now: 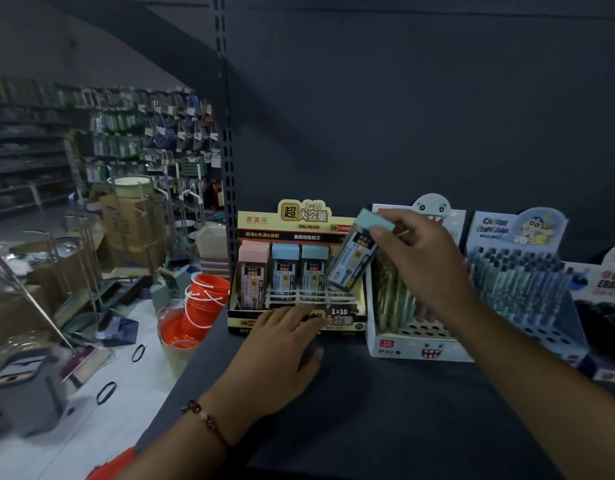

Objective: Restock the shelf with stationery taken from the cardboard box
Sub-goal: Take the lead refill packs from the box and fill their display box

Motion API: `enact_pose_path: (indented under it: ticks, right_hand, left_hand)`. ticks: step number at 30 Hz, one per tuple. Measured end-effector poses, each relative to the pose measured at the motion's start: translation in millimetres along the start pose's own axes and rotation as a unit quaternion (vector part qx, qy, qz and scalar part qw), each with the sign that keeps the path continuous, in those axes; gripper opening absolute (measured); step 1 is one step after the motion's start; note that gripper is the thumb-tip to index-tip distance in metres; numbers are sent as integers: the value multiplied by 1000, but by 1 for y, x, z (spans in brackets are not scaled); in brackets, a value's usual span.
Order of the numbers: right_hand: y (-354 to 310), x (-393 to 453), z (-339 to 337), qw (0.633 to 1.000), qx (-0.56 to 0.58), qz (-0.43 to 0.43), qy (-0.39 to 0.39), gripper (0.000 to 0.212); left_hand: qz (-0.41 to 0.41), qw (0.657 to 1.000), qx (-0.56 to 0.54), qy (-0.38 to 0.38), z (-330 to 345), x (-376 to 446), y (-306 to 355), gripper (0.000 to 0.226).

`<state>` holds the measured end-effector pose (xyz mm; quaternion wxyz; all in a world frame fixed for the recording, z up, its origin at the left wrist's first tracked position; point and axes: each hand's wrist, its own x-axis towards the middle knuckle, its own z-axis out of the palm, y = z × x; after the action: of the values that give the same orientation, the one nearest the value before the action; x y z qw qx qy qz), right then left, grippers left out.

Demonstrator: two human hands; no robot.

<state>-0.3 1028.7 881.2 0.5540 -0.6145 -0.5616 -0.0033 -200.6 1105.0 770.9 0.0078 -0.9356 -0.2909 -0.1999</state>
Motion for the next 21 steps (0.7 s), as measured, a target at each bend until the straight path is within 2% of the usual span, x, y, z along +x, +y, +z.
enact_pose_path:
  ticks: [7,11,21]
  right_hand:
    - [-2,32,33,986,-127,-83,-69,24]
    - [7,40,54,972,-186,-96,-107,31]
    - [17,42,74,964,-200,-97,-144,32]
  left_hand:
    - [1,1000,14,-2,-1,-1,0,52]
    - [3,1000,20,-3,-1,0,1,52]
    - [3,1000,14,9,-4,0,0,49]
